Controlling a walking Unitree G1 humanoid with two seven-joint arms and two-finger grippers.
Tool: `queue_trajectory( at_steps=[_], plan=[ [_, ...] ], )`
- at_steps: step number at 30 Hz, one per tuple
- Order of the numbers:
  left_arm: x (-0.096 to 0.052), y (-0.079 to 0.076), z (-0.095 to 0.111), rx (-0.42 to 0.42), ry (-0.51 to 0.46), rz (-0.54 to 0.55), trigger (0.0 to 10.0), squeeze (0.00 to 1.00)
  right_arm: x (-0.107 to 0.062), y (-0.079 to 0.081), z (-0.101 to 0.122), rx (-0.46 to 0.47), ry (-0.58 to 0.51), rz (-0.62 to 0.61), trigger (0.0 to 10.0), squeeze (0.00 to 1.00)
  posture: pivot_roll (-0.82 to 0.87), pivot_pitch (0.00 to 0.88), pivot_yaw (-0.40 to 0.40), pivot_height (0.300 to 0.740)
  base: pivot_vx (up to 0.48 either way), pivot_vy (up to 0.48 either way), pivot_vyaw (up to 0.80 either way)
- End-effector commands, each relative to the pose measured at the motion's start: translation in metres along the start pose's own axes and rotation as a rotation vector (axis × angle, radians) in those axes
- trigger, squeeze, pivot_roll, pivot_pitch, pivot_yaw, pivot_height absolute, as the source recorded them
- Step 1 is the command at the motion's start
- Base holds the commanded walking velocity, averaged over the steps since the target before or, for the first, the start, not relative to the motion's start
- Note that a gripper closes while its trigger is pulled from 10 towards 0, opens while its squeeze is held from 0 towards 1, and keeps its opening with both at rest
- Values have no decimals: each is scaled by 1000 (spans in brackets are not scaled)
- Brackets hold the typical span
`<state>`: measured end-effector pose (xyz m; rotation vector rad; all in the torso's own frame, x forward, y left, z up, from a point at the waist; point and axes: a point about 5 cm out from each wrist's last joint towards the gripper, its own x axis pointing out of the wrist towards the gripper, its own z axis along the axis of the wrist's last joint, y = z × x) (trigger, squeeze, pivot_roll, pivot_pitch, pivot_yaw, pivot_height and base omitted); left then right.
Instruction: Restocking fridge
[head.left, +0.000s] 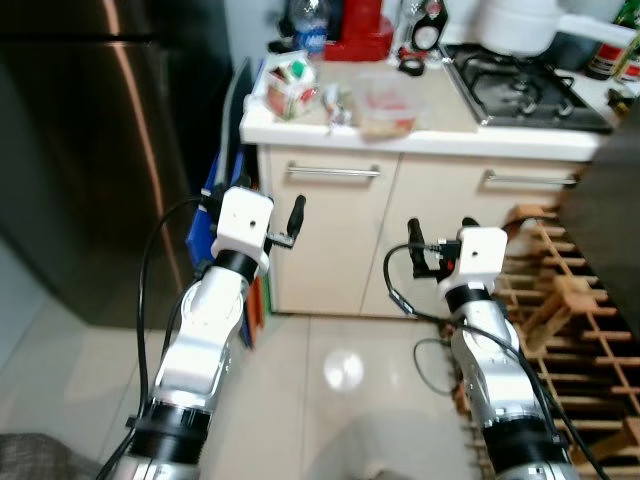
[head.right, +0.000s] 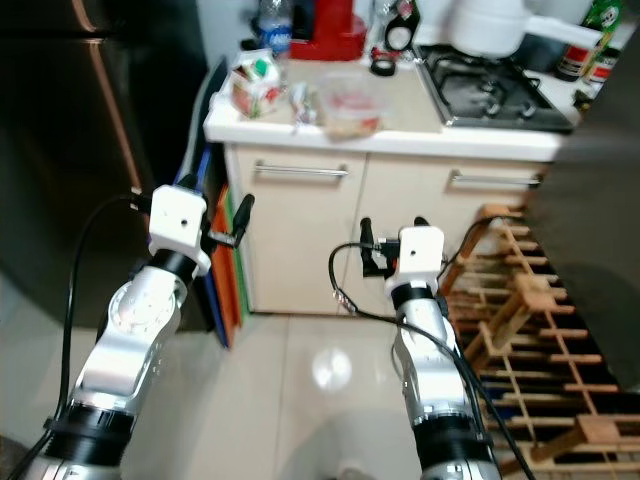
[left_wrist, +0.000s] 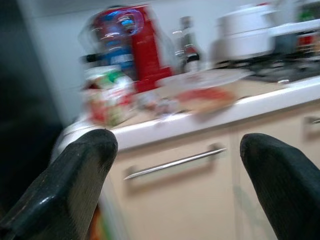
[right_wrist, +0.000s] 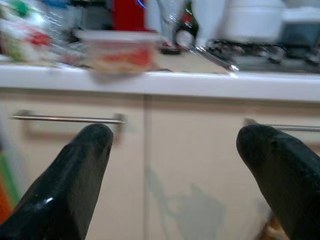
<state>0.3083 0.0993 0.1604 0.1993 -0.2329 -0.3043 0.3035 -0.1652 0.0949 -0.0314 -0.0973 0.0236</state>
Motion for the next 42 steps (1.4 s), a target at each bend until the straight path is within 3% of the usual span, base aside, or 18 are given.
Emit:
queue_trajectory(
  at_steps=[1,13,26,29,32,38,42],
  plan=[
    [3,8,3,27,-17,8,10000,0,7,8,8,18,-37,13,10000,0,10,0,-4,740,480,0,0],
    [2,12,3,22,-21,18,10000,0,10,8,15,29,-57,15,10000,0,14,0,-4,740,480,0,0],
    [-3,11,6,-55,-43,24,10000,0,13,37,46,157,-114,192,10000,0,19,0,-9,740,464,0,0],
    [-3,10,8,-63,-50,40,10000,0,4,43,59,204,-80,329,10000,0,21,0,-12,740,0,0,0],
    [-4,11,7,-65,-45,40,10000,0,-4,46,63,229,-68,386,10000,0,19,0,-11,740,0,0,0],
    [-4,11,5,-58,-35,37,10000,0,-8,43,57,320,5,365,10000,0,6,0,-2,740,0,0,0],
    [-2,13,7,-48,-40,39,10000,0,-10,43,69,339,-25,400,10000,0,6,0,1,740,0,0,0]
  ],
)
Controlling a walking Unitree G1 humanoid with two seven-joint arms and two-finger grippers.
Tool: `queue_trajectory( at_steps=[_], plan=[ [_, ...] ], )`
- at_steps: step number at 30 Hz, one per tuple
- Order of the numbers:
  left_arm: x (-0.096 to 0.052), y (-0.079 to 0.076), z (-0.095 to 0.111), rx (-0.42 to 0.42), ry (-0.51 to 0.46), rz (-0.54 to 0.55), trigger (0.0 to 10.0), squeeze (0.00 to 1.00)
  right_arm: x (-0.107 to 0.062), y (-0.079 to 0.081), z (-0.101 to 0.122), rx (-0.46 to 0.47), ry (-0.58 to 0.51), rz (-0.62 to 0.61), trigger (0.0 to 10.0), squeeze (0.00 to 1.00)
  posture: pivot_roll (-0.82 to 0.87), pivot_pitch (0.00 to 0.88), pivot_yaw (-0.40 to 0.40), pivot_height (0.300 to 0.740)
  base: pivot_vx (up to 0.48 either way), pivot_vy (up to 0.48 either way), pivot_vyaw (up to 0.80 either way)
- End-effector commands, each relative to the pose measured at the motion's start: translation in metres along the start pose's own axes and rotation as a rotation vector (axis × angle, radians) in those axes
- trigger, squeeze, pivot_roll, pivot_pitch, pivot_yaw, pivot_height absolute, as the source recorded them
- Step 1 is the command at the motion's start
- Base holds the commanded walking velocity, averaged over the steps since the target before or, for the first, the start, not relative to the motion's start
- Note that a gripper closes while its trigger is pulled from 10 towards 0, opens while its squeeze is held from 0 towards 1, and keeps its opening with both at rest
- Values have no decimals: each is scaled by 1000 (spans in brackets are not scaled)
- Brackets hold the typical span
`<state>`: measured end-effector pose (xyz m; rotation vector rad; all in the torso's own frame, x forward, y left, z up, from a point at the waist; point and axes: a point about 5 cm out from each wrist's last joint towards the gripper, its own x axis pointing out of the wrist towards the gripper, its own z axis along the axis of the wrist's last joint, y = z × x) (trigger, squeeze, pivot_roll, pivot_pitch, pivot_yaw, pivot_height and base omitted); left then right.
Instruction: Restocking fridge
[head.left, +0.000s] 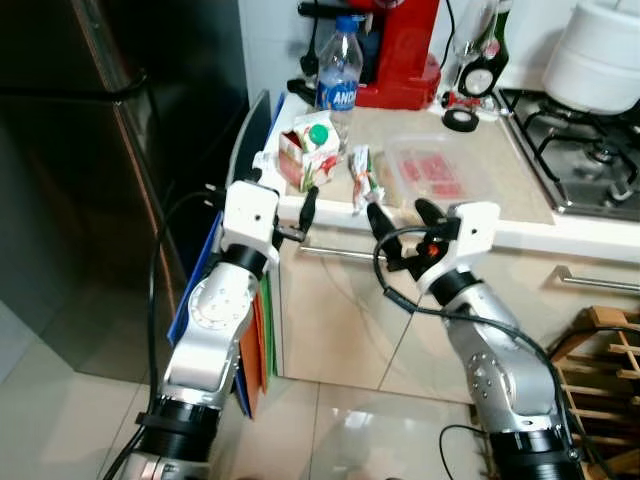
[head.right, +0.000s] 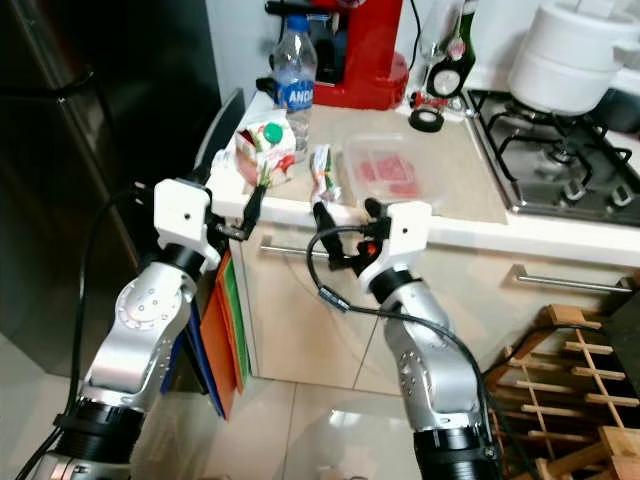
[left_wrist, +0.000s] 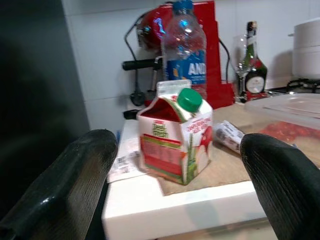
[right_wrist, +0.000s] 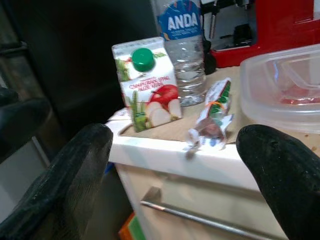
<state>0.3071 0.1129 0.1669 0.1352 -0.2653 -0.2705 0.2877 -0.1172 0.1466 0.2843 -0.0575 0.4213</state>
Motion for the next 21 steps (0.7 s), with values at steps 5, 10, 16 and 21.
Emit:
queue_trajectory(
  at_steps=[5,10,16,21],
  plan=[
    [2,1,2,13,-3,4,10000,0,-4,-2,28,-37,-102,2,10000,0,7,0,1,740,0,0,0],
    [1,2,2,15,-1,7,10000,0,-11,-14,21,86,-46,-87,10000,0,8,0,-1,740,0,0,0],
    [1,2,3,19,0,4,10000,0,-17,-24,3,237,22,-144,10000,0,8,0,5,740,0,0,0],
    [2,3,3,22,1,3,10000,0,-8,-25,4,279,9,-163,10000,0,9,0,12,740,0,0,0]
  ],
)
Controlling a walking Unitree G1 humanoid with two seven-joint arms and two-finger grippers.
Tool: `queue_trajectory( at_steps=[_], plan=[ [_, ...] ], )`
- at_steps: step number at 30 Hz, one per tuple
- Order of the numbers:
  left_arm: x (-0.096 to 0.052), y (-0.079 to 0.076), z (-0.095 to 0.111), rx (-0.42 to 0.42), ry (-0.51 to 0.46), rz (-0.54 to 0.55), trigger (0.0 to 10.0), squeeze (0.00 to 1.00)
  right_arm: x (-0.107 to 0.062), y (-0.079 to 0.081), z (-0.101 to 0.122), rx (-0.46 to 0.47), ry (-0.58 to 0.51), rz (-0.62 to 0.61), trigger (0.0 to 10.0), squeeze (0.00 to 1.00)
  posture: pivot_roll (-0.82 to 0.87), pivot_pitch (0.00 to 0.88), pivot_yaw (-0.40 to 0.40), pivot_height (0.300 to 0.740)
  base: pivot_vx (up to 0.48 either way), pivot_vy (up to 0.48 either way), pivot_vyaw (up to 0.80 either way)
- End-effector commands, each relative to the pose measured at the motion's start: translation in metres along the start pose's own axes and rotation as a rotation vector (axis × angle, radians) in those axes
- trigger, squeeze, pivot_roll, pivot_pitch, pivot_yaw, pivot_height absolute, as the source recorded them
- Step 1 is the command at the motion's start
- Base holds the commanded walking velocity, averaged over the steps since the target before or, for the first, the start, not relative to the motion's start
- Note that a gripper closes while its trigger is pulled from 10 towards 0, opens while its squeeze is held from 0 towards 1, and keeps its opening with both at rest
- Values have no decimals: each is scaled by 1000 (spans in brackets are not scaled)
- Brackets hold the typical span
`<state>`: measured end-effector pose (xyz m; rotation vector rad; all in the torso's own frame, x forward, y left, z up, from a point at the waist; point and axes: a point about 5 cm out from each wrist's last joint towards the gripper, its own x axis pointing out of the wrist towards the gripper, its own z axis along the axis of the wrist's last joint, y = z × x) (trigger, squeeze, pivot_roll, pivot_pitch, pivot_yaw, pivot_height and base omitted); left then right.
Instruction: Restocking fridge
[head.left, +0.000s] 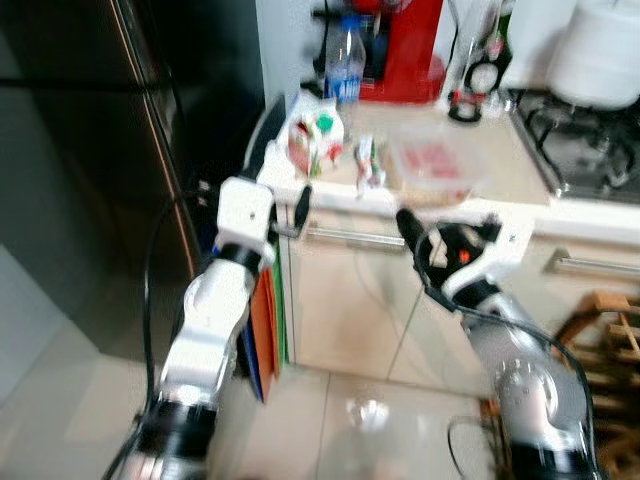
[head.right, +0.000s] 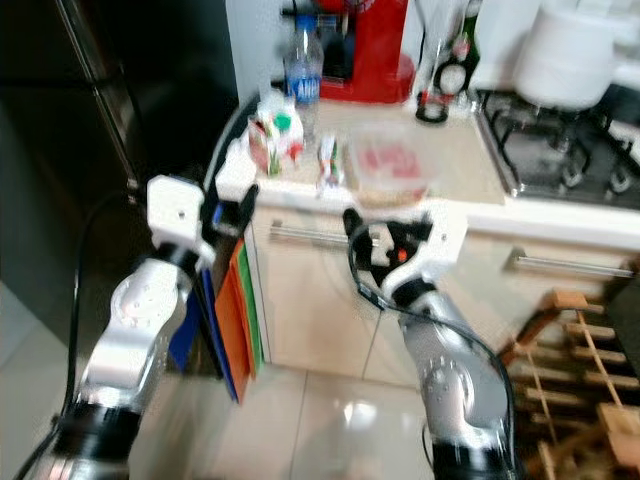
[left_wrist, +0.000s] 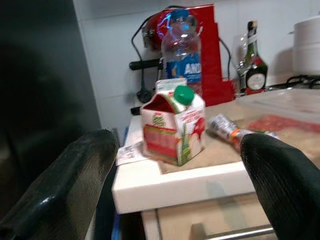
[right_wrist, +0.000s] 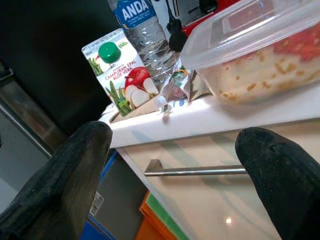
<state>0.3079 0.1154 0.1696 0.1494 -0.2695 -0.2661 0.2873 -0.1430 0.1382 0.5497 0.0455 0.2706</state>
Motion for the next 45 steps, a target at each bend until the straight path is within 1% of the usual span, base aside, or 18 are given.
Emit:
queue_trajectory(
  at_steps=[1,3,4,8,11,19,20,28,34,35,37,44,45],
  plan=[
    [1,0,1,7,3,0,10000,0,6,2,4,7,-14,0,10000,0,10,0,12,740,0,0,0],
    [1,0,1,10,3,-2,10000,0,14,4,5,5,-30,-12,10000,0,21,0,9,740,0,0,0],
    [1,0,2,13,2,-1,10000,0,18,4,8,-3,-54,-30,10000,0,28,0,9,740,0,0,0],
    [0,1,2,18,2,2,10000,0,24,3,13,-34,-95,-74,10000,0,42,0,7,740,0,0,0],
    [-2,4,3,29,1,5,10000,0,28,-4,15,-35,-129,-145,10000,0,53,0,7,740,0,0,0],
    [-3,6,3,34,5,7,10000,0,34,-13,19,-60,-173,-222,10000,0,53,0,8,740,0,0,0],
    [-3,5,3,34,3,5,10000,0,37,-15,23,-66,-199,-250,10000,0,53,0,6,740,0,0,0],
    [-2,4,4,30,3,6,10000,0,44,-18,33,-56,-254,-295,10000,0,49,0,5,740,0,0,0],
    [-2,3,3,25,7,3,10000,0,47,-22,31,-11,-254,-340,10000,0,49,0,5,740,0,0,0],
    [-2,3,3,25,8,3,10000,0,48,-24,29,19,-245,-360,10000,0,49,0,6,740,0,0,0],
    [-2,3,3,24,8,4,10000,0,49,-24,27,39,-240,-367,10000,0,50,0,7,740,0,0,0],
    [-1,4,3,22,10,4,10000,0,55,-21,21,53,-210,-368,10000,0,50,0,9,740,0,0,0],
    [-1,4,3,21,9,4,10000,0,56,-21,20,48,-198,-378,4824,0,50,0,9,740,0,0,0]
  ],
)
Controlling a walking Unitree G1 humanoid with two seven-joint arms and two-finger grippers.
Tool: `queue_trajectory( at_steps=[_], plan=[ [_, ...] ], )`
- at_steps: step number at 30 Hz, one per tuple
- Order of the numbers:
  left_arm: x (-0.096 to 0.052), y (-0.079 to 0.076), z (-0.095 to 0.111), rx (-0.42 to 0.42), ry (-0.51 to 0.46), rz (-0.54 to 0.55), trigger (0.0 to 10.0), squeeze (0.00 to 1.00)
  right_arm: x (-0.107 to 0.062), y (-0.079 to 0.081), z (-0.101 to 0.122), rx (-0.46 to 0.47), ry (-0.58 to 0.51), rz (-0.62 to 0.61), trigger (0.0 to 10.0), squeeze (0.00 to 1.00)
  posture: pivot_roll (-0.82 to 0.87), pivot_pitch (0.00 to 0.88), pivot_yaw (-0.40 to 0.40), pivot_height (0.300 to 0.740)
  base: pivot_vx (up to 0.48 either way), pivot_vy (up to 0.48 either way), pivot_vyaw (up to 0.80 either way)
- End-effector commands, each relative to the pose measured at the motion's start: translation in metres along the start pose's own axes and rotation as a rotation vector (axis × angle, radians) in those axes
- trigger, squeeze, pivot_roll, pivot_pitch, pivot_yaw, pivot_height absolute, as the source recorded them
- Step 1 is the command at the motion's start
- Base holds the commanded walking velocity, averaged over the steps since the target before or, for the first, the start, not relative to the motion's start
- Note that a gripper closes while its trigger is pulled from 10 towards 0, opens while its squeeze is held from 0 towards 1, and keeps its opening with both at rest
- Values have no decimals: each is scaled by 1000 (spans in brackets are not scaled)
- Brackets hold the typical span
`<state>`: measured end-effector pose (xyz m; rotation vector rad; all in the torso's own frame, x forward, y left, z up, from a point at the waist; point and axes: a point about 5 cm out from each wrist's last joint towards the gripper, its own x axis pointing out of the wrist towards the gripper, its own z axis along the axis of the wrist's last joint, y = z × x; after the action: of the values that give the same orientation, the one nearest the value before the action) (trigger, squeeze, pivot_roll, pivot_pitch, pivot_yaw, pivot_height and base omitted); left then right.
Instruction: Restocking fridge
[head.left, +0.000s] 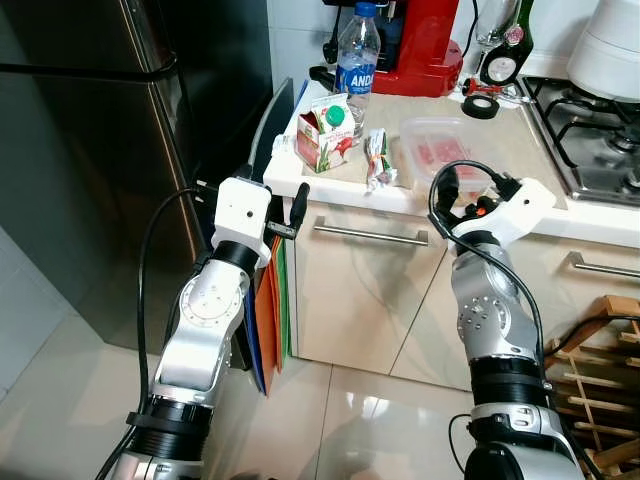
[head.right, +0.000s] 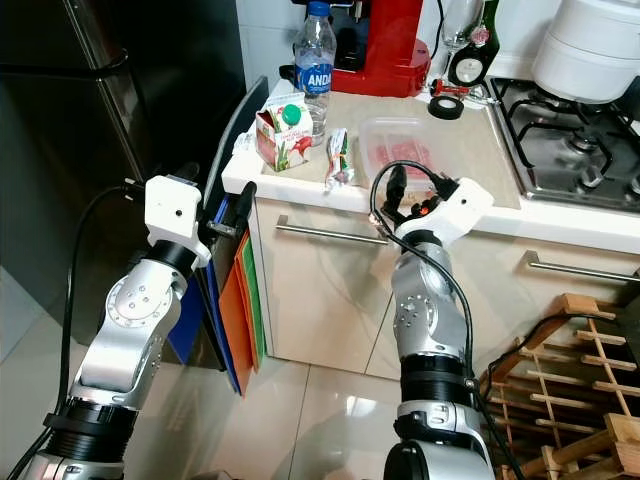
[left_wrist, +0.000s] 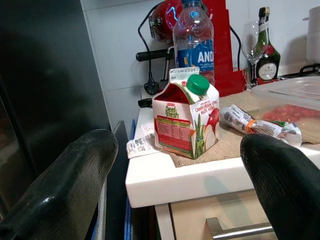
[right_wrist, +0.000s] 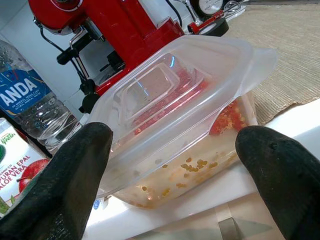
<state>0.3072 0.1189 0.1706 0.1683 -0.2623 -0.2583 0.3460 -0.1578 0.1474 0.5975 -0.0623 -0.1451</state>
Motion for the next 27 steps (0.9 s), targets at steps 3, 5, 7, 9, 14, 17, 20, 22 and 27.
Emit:
queue_trajectory(
  at_steps=[3,5,7,9,14,17,20,22,27],
  plan=[
    [0,1,2,1,-1,1,10000,0,3,-1,-6,-1,45,-41,0,0,50,0,8,740,0,0,0],
    [0,1,3,-1,-1,2,10000,0,4,-2,-6,3,46,-47,0,0,49,0,8,740,0,0,0],
    [0,1,2,-2,0,3,10000,0,5,-3,-5,16,46,-58,0,0,47,0,7,740,0,0,0],
    [1,0,2,-3,1,3,10000,0,6,-4,-4,44,52,-75,0,0,45,0,7,740,0,0,0],
    [1,0,2,-3,2,2,10000,0,6,-4,-3,104,58,-82,0,0,43,0,7,740,0,0,0],
    [2,0,2,-2,2,1,10000,0,5,-5,-4,122,67,-98,0,0,43,0,7,740,0,0,0],
    [2,0,2,-2,2,1,10000,0,5,-6,-4,131,70,-106,0,0,42,0,8,740,0,0,0],
    [2,-1,2,-1,1,0,10000,0,5,-10,-4,164,76,-126,0,0,41,0,8,740,0,0,0],
    [2,-1,2,2,0,-3,10000,0,5,-11,-2,199,71,-128,0,0,40,0,8,740,0,0,0]
  ],
)
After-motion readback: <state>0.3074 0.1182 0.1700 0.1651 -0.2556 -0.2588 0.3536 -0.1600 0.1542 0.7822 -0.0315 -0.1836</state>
